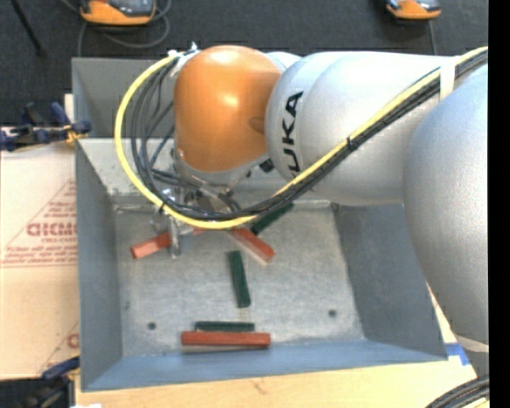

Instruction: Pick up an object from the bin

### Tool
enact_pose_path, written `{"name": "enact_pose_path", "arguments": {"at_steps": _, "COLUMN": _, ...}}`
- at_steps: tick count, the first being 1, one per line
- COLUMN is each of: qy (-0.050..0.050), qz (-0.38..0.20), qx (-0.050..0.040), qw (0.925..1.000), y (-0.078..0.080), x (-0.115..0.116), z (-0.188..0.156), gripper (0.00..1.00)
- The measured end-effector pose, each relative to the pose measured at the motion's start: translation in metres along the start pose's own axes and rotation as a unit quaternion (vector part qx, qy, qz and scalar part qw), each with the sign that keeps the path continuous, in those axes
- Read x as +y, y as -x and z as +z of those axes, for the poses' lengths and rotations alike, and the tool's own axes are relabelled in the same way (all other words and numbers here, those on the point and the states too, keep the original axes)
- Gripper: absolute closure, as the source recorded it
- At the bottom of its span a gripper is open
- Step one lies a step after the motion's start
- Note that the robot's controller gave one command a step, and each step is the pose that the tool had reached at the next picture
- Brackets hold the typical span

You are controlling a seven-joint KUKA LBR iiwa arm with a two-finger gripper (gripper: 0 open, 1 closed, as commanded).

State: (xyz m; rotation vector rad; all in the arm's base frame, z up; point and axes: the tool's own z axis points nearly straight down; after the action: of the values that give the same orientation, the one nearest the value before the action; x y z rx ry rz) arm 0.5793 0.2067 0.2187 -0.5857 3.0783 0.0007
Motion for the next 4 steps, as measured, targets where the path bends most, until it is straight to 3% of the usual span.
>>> {"name": "enact_pose_path", "arguments": {"at_steps": 1, "qy": 0.001, "qz": -0.007, "qx": 0.0036, "qw": 1.0, "y": 0.017, "x": 0.024, "z": 0.037, "gripper": 1.0}}
{"name": "enact_pose_path", "arguments": {"at_steps": 2, "qy": 0.001, "qz": -0.01, "qx": 0.0029, "qw": 0.9999, "y": 0.004, "x": 0.023, "z": 0.027, "gripper": 1.0}}
{"name": "enact_pose_path", "arguments": {"at_steps": 3, "qy": 0.0, "qz": -0.01, "qx": -0.001, "qw": 1.0, "y": 0.022, "x": 0.01, "z": -0.017, "gripper": 1.0}}
{"name": "enact_pose_path", "arguments": {"at_steps": 4, "qy": 0.0, "qz": 0.015, "qx": 0.0036, "qw": 0.9999, "y": 0.037, "x": -0.043, "z": 0.029, "gripper": 1.0}}
